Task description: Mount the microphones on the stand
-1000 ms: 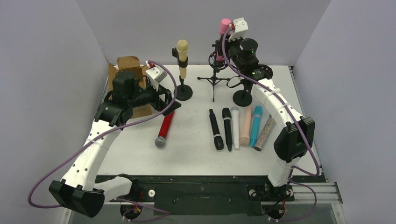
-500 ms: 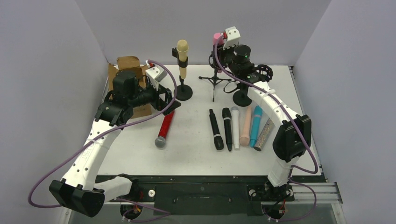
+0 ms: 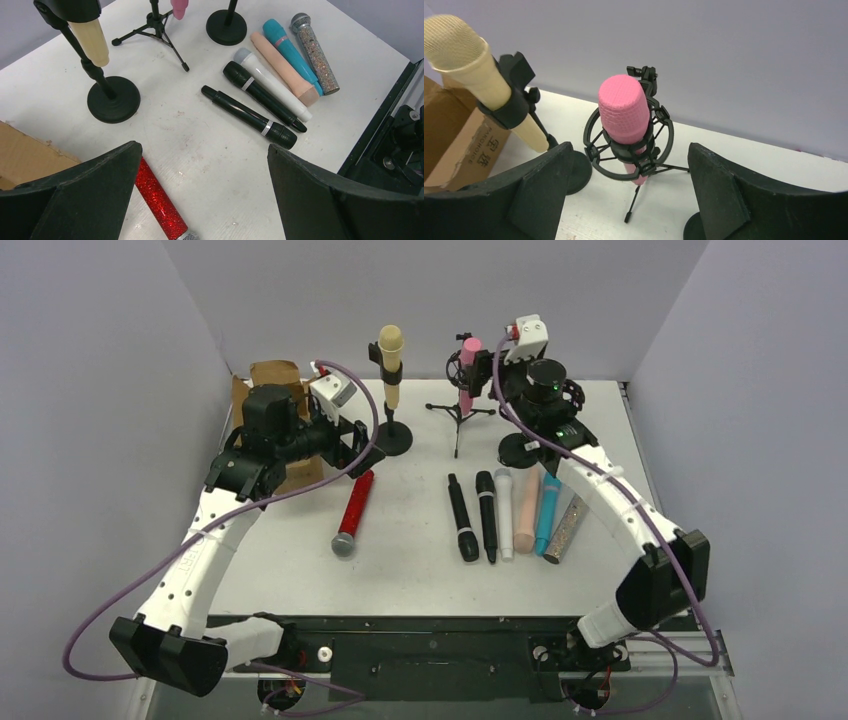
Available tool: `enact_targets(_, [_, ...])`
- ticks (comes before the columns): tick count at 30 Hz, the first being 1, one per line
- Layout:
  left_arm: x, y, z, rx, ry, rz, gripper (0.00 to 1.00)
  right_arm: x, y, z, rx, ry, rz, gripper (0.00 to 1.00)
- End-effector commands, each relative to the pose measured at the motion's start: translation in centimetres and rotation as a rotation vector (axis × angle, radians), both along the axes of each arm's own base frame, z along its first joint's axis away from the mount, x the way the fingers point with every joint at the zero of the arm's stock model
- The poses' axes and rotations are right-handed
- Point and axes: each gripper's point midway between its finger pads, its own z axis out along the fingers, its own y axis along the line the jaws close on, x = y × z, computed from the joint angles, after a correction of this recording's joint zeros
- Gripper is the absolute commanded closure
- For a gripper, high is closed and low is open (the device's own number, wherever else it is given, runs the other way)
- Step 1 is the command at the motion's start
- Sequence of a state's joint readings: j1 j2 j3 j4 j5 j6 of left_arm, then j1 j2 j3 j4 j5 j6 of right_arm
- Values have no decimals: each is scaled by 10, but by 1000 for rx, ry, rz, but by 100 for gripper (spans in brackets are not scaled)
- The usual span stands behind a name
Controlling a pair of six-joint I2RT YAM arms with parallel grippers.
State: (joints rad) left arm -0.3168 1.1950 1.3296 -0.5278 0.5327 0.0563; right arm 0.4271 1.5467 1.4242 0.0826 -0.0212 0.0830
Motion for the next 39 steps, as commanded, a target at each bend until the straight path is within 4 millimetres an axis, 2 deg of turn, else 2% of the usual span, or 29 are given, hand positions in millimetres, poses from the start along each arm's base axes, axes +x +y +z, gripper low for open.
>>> enact_targets(1, [10, 4, 25, -17, -54, 34, 4, -42, -23, 47, 135, -76, -54, 20])
enact_targets(2, [11, 4, 25, -17, -52, 33, 4, -53, -30, 43, 152, -58, -72, 20])
enact_targets(3, [11, 4, 25, -16, -51, 31, 4, -61, -31, 20, 133, 3, -82, 20])
enact_targets(4, [11, 4, 25, -17, -51, 27, 4, -72, -40, 25, 158, 1, -116, 20])
enact_targets(5, [12, 4, 24, -14, -54, 25, 4, -83, -39, -12, 118, 88, -125, 20])
enact_targets(6, [12, 4, 23, -12, -52, 22, 4, -94, -48, -11, 140, 93, -163, 21])
enact_targets(7, [12, 4, 22, -12, -53, 21, 4, -104, -48, -44, 107, 169, -176, 24])
enact_targets(8, [11, 4, 20, -11, -49, 19, 4, -112, -57, -51, 132, 188, -219, 27])
enact_targets(9, [11, 3, 19, -11, -46, 16, 4, -122, -61, -82, 103, 257, -241, 29])
enact_targets(10, [10, 3, 19, -13, -45, 12, 4, -128, -67, -91, 136, 282, -283, 33])
enact_targets(11, [10, 2, 19, -16, -46, 10, 4, -137, -73, -120, 110, 348, -309, 34])
enact_targets(12, [9, 2, 19, -20, -45, 7, 4, -142, -76, -129, 136, 374, -333, 36])
enact_targets(13, [9, 1, 20, -24, -47, 3, 4, -150, -81, -152, 109, 425, -351, 37])
enact_targets(14, [9, 1, 21, -28, -47, 4, 4, -154, -86, -159, 121, 440, -386, 37])
enact_targets(15, [9, 0, 22, -31, -52, 0, 4, -161, -91, -177, 98, 479, -409, 37])
enact_targets(17, [7, -1, 24, -37, -57, -12, 4, -170, -99, -197, 96, 517, -446, 37])
enact_targets(25, [-1, -1, 16, -23, -62, -41, 4, -185, -106, -257, 53, 653, -489, 38])
enact_targets(31, [-3, 0, 10, -11, -65, -44, 4, -185, -107, -285, 24, 714, -502, 51])
enact_targets(35, [-2, 0, 11, -9, -72, -45, 4, -185, -116, -300, 14, 740, -535, 54])
enact_targets(39, [-3, 0, 9, -4, -67, -49, 4, -184, -119, -304, 17, 748, -545, 55])
